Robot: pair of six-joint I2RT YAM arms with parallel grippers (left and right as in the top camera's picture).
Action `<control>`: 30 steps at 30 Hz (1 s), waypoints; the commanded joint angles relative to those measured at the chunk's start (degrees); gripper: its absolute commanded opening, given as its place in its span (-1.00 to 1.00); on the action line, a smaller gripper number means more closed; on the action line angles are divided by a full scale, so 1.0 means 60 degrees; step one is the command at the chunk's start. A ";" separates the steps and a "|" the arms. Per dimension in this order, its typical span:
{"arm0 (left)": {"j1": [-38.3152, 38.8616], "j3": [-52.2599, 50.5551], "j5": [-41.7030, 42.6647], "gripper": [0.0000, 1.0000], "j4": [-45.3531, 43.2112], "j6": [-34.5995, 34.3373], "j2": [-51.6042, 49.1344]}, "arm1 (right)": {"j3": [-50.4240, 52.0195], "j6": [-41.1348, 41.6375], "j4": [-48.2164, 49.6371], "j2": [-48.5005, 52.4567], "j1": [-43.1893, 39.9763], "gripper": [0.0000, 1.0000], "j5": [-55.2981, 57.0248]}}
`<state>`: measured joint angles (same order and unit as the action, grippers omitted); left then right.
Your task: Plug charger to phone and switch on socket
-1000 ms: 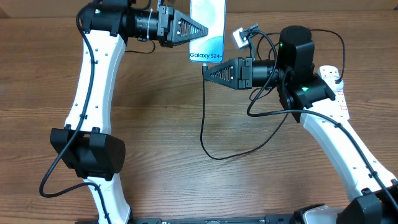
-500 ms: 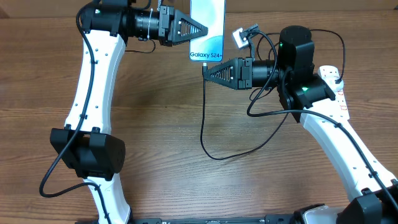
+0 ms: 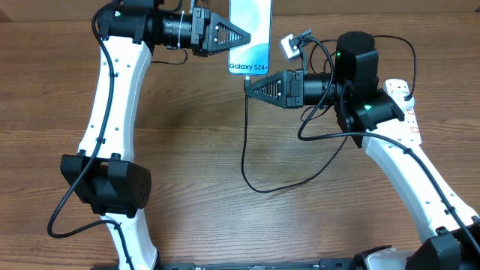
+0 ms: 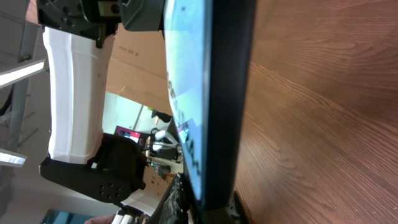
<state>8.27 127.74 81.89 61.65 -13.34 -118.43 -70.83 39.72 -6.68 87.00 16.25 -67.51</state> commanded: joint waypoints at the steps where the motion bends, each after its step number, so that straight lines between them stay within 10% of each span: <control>1: 0.0047 0.0091 0.0546 -0.92 -0.0033 0.0255 0.0080 | -0.0215 -0.0138 0.0026 -0.0222 -0.0051 -0.93 0.0095; 30: 0.0066 0.0091 0.0550 -0.92 -0.0098 0.0142 0.0080 | -0.0215 -0.0131 0.0022 -0.0211 -0.0229 -0.93 -0.0262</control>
<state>8.27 127.74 81.89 61.43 -13.37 -118.43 -70.83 39.35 -6.66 87.00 15.00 -69.56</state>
